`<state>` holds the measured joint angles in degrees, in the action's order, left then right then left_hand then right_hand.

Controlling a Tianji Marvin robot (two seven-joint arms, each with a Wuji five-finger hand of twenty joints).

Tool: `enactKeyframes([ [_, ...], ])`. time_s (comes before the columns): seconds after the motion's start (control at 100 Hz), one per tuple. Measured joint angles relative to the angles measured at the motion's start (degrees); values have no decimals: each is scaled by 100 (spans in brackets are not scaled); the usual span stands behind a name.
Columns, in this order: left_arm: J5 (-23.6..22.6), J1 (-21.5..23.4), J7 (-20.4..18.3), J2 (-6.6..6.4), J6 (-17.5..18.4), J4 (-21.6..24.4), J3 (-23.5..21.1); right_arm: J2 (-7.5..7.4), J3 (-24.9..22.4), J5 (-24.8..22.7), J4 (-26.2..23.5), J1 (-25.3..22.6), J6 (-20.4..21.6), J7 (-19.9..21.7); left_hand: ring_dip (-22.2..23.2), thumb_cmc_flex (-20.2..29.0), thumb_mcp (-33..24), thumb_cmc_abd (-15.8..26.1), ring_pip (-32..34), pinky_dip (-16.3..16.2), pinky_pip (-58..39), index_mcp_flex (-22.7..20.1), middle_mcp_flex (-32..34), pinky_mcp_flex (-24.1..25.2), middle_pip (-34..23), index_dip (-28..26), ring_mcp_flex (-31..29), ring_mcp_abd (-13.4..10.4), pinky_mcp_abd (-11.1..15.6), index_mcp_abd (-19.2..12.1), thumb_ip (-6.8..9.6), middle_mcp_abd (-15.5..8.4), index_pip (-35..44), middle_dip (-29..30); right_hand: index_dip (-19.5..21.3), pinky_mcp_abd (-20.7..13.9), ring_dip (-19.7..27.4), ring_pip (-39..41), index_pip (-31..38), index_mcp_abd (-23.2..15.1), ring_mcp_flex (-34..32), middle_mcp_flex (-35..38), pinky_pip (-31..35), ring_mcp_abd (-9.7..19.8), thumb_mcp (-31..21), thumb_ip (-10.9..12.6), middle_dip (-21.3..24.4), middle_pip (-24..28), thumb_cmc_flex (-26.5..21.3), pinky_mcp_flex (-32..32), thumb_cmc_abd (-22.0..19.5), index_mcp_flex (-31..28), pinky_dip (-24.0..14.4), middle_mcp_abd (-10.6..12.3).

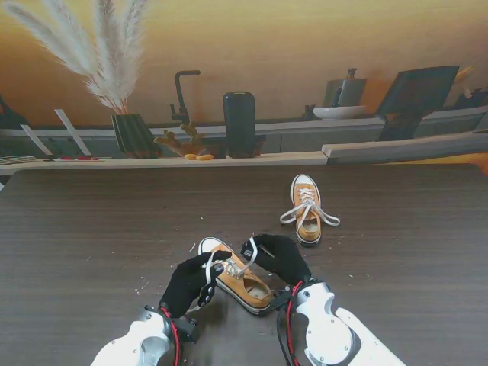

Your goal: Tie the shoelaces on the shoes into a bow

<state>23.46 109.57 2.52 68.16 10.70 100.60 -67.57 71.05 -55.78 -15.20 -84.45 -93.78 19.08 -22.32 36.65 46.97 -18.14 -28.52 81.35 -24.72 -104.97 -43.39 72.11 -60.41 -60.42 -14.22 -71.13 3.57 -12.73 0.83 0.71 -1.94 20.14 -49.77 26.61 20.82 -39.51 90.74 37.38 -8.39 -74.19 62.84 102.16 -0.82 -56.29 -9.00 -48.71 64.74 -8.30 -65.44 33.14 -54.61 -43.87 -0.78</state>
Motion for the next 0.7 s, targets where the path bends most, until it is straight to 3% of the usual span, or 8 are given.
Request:
enactKeyframes([
  [0.12, -43, -17, 39, 17, 57, -27, 36, -14, -7, 454, -49, -24, 62, 260, 0, 0, -67, 0, -241, 52, 26, 162, -163, 124, 153, 143, 3, 0, 0, 0, -3, 0, -307, -2, 0, 0, 122, -109, -80, -157, 0, -119, -84, 0, -10, 1, 65, -17, -60, 63, 47, 25, 77, 0],
  [0.34, -295, -36, -40, 10, 225, -121, 38, -24, -40, 655, -84, -58, 143, 363, 15, 9, -196, 0, -675, 1, 186, 582, -652, 575, 506, 297, 256, 120, -26, -1, -57, 13, -678, -25, 1, 15, 204, -203, -148, -239, 0, -119, -149, -2, -73, 1, 136, -154, -272, 179, 214, 85, 81, -19],
  [0.43, -852, -78, 117, -1, 327, -194, 99, -32, -40, 706, -93, -60, 158, 450, 23, 9, -253, 0, -719, -46, 222, 723, -776, 705, 577, 299, 396, 191, -54, -4, -63, 15, -704, -52, 0, 15, 208, -203, -148, -227, 0, -119, -151, -2, -73, 1, 136, -155, -272, 180, 215, 83, 81, -22],
  [0.54, -1884, -156, 791, 0, 500, -328, 268, -57, -4, 682, -94, -42, 158, 525, 25, 9, -282, 0, -767, -71, 266, 723, -797, 771, 593, 299, 456, 258, -141, -5, -65, 21, -695, -60, 0, 77, 264, -204, -148, -125, 0, -119, -155, -28, -73, 2, 138, -159, -273, 191, 208, 74, 81, -30],
  [0.7, -2532, -242, 1373, 81, 779, -562, 385, -92, 55, 436, -95, 13, 101, 585, 29, 10, -292, 0, -773, -119, 275, 723, -798, 777, 595, 299, 457, 266, -154, -6, -65, 22, -685, -63, -3, 129, 267, -205, -155, 83, 0, -119, -198, -63, -47, -45, 141, -162, -252, 195, 96, -101, 81, -39],
])
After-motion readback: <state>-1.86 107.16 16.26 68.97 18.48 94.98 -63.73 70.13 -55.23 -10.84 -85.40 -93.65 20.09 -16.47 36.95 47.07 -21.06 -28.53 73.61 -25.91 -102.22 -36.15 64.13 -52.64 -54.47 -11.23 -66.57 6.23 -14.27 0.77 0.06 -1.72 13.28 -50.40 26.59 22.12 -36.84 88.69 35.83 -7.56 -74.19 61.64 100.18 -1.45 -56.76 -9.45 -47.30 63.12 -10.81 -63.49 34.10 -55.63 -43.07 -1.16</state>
